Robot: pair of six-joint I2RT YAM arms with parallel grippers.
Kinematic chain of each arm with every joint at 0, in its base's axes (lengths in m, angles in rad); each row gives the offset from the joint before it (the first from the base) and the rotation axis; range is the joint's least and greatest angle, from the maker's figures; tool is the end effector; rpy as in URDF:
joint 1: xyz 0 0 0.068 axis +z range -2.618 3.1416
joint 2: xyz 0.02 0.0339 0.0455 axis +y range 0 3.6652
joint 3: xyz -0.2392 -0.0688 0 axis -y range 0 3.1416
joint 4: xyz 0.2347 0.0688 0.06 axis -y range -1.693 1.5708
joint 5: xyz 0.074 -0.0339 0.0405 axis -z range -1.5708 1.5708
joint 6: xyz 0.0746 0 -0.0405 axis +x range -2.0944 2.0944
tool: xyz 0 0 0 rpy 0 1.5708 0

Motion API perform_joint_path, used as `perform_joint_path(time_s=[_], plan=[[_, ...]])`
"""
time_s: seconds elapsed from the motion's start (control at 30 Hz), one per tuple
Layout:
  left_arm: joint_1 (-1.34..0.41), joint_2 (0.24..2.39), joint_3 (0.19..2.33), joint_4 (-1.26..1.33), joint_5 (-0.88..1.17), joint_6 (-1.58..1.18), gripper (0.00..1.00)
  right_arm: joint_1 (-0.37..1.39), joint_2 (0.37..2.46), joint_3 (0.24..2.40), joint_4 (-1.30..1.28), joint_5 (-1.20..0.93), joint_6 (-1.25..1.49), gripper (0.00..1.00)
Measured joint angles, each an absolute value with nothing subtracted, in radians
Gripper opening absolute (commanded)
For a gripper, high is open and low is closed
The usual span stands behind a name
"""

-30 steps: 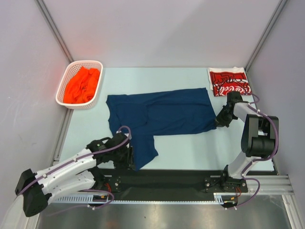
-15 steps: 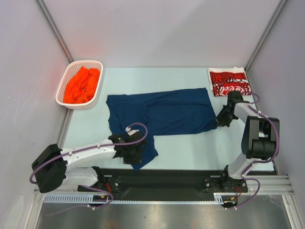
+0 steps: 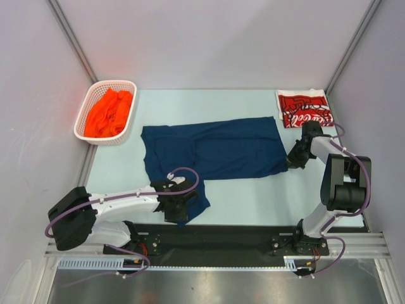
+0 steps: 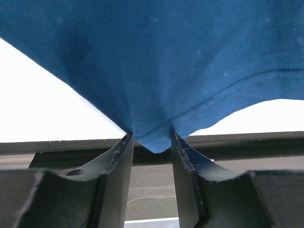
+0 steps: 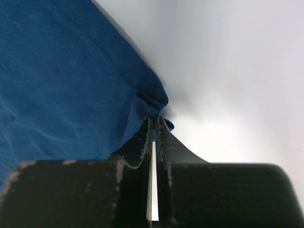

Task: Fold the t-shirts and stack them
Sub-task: Fold the tshirt

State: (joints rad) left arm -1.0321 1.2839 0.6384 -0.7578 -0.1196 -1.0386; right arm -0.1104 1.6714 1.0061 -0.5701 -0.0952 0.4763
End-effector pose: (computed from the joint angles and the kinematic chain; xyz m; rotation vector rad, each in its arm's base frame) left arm 0.1105 -0.1676 0.1037 -0.0244 2.9510 -0.1229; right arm 0.3134 -0.0276 0.1138 0.7939 2.7070 0.2190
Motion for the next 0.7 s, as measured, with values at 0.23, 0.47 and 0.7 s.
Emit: perform_joint_path(time_s=[0.23, 0.47, 0.7], plan=[[-1.032, 1.303, 0.632, -0.746, -0.116, -1.047, 0.32, -0.110, 1.671, 0.999, -0.570, -0.095, 0.476, 0.00], [-1.034, 1.314, 0.637, -0.716, -0.094, -1.051, 0.00, -0.110, 1.671, 0.997, -0.571, -0.095, 0.473, 0.00], [-1.032, 1.212, 0.651, -0.856, -0.175, -1.048, 0.00, -0.089, 1.628, 0.997, -0.622, -0.067, 0.473, 0.00]])
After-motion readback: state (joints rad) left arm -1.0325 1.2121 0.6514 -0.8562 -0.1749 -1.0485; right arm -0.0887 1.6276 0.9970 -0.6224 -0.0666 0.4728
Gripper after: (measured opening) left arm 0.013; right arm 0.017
